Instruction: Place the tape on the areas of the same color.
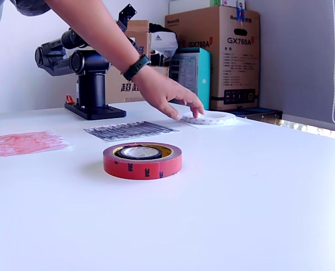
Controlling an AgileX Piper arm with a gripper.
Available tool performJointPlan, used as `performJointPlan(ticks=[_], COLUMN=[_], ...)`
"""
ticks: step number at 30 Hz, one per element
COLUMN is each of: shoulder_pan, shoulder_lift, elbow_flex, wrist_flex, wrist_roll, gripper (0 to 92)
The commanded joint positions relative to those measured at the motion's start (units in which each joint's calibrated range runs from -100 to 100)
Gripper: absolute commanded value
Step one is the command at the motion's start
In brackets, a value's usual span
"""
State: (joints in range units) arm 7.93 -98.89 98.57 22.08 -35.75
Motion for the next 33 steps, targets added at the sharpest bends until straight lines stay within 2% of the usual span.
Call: performJointPlan(ticks=[1, 33], shoulder_pan=[0.38, 0.93], shoulder_lift=[-0.27, -0.27], elbow_flex=[0.07, 0.16], wrist_flex=[0.02, 0.02], wrist_roll=[-0.35, -0.35], gripper=[0.0, 0.0])
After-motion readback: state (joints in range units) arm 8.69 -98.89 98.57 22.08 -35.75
